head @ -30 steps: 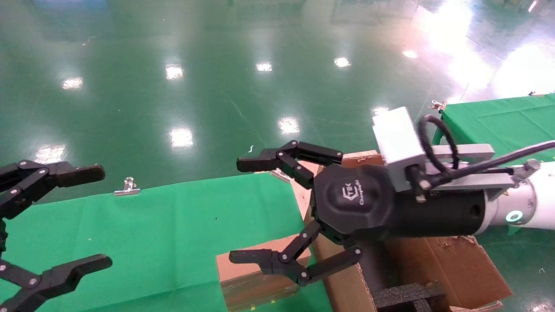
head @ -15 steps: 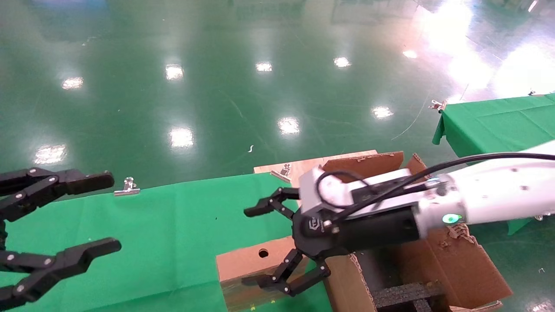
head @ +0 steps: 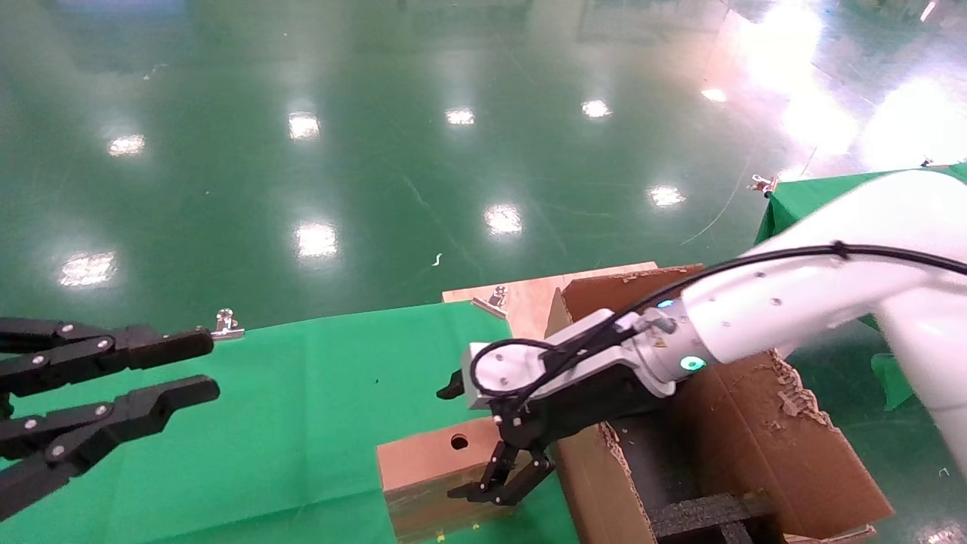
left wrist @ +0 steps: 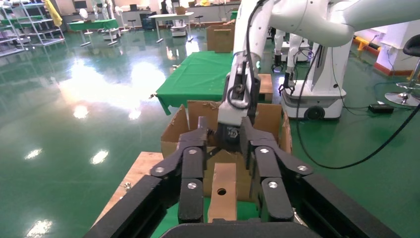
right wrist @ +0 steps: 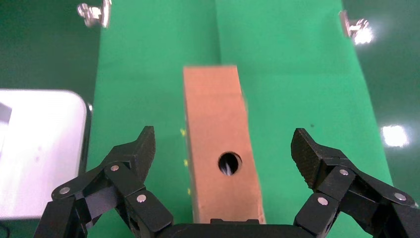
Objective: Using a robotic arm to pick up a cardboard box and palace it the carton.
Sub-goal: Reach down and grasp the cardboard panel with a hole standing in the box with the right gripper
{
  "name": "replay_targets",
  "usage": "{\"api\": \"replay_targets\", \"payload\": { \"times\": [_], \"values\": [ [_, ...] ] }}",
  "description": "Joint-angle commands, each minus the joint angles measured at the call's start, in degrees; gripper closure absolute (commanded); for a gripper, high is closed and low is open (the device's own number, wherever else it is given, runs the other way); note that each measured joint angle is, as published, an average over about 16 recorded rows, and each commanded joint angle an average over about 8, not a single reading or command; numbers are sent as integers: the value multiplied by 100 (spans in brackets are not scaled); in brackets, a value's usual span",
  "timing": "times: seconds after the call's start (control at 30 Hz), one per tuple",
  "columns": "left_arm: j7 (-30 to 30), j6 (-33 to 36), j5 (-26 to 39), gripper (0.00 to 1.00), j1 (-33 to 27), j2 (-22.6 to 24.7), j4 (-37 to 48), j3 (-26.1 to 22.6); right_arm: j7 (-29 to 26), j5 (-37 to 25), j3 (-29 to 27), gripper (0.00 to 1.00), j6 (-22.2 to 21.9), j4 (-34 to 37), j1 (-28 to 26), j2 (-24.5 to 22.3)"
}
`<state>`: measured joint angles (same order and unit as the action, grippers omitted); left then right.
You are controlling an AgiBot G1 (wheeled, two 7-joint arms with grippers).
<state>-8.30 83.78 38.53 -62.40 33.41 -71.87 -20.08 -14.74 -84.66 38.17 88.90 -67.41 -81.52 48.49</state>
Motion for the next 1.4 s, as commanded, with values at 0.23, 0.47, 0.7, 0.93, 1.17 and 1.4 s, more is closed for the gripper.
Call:
{"api": "replay_targets", "payload": {
  "times": [0.23, 0.47, 0.7, 0.93, 1.17, 1.4],
  "values": [
    [0, 0, 0, 100, 0, 0, 0, 0, 186, -599, 583, 0, 125, 241, -456, 404],
    [0, 0, 0, 63, 0, 0, 0, -1, 361, -778, 982, 0, 101, 351, -669, 563],
    [1, -2, -1, 0, 1, -1, 1, 0, 460, -844, 1198, 41, 103, 458, -754, 637],
    [1, -2, -2, 0, 1, -1, 1, 0, 475, -848, 1223, 100, 108, 477, -766, 646],
    [1, -2, -2, 0, 1, -1, 1, 0, 461, -835, 1189, 100, 105, 452, -751, 630],
    [1, -2, -2, 0, 1, -1, 1, 0, 450, -829, 1168, 100, 103, 437, -740, 621]
  ]
}}
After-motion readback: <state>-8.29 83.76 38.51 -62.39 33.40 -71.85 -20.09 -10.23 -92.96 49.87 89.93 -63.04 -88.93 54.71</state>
